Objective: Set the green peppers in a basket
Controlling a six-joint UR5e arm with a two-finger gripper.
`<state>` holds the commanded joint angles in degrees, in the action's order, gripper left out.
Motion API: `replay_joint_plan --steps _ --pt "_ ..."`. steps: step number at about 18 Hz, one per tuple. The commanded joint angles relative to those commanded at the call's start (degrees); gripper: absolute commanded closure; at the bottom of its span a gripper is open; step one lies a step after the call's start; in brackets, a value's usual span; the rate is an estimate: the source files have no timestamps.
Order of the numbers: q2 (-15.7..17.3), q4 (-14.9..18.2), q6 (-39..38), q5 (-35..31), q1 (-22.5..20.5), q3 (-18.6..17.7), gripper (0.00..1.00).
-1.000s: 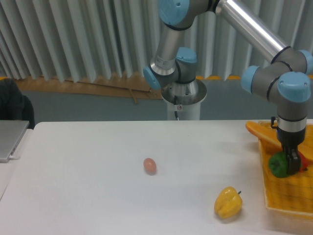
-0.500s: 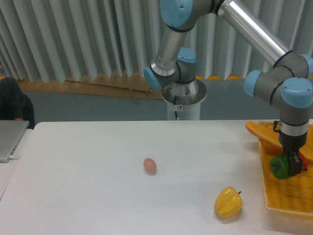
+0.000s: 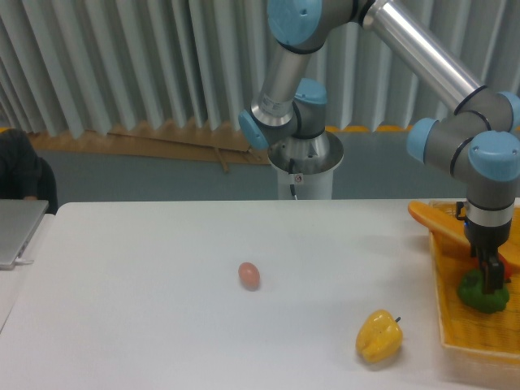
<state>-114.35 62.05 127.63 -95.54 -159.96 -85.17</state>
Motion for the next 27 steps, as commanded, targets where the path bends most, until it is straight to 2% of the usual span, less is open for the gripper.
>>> replay_joint_plan --steps 3,8,10,18,23,25,27 --pt "2.63 0.35 -6.41 0.18 1.40 -0.53 0.00" --pt "7.38 2.54 -7.30 -0.17 4.57 -2.55 0.00" --pt "8.70 5.69 -8.35 0.00 5.53 -2.46 0.00" --pt "13.36 18.70 -26.19 4.13 14.40 -1.93 0.00" --pt "18.36 29.86 -25.94 4.48 17.84 -2.37 0.00" --pt "20.65 31.81 -25.94 4.75 19.50 -2.55 0.00" --pt "21.27 33.22 -26.37 5.10 21.44 -2.64 0.00"
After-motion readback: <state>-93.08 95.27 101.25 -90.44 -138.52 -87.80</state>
